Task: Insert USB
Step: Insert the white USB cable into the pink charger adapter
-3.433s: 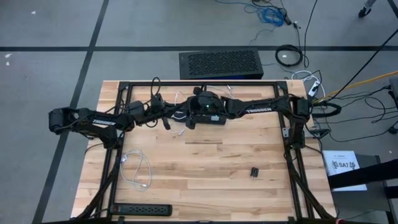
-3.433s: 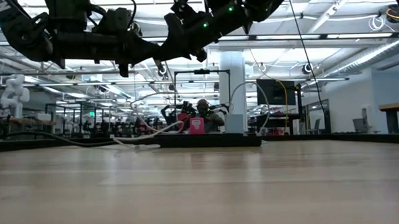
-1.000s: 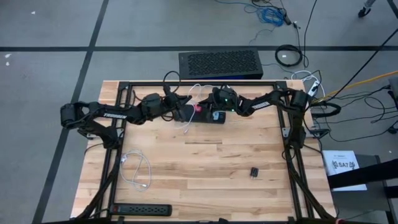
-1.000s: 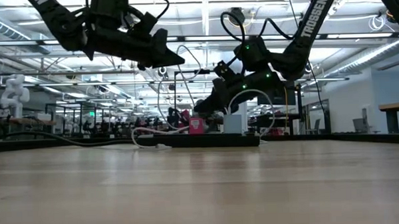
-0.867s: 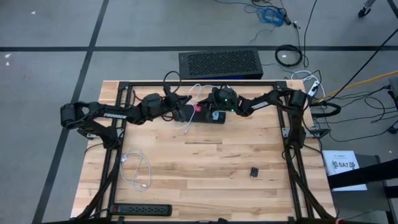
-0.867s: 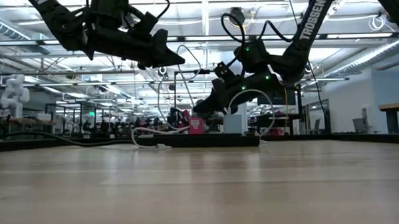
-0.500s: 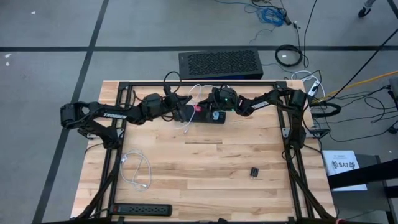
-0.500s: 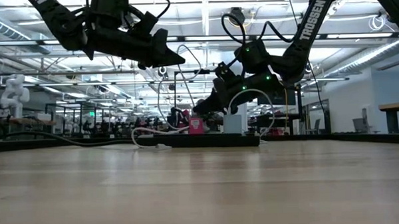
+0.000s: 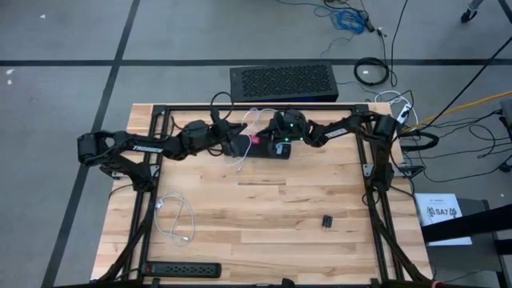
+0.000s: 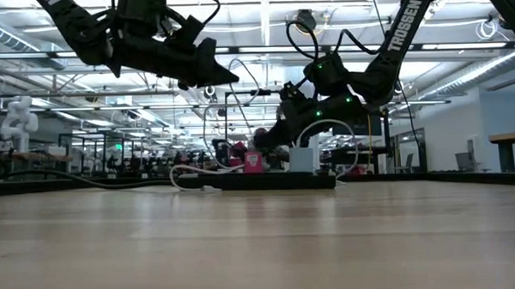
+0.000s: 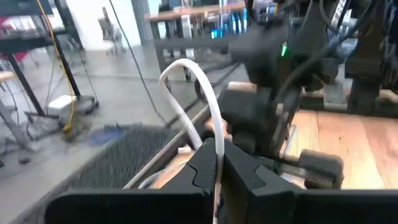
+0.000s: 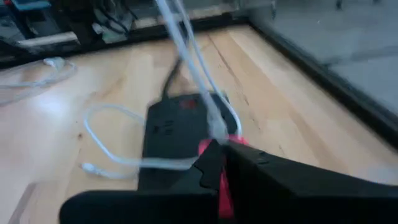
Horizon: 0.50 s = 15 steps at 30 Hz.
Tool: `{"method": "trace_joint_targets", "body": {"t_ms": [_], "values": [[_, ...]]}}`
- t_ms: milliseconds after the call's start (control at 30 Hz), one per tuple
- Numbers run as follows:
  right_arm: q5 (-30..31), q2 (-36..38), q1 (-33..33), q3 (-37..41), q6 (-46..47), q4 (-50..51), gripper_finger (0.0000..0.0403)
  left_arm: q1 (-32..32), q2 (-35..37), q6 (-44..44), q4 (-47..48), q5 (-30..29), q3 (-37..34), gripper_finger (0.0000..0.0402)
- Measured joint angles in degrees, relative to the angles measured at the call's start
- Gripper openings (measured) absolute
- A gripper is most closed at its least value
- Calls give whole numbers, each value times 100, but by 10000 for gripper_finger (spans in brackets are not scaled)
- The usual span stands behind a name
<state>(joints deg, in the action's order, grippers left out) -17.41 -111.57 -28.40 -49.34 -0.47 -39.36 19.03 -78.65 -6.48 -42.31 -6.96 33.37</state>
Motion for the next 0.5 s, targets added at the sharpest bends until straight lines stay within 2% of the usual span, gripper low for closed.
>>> {"method": "trace_joint_targets", "body": {"t_ms": [333,500], "values": [[-46,119,-85,11,32,306,1,-5,26,2,-123,24,15,19],[-148,487,-122,22,165,842,2,-5,22,2,-81,22,15,19]]}}
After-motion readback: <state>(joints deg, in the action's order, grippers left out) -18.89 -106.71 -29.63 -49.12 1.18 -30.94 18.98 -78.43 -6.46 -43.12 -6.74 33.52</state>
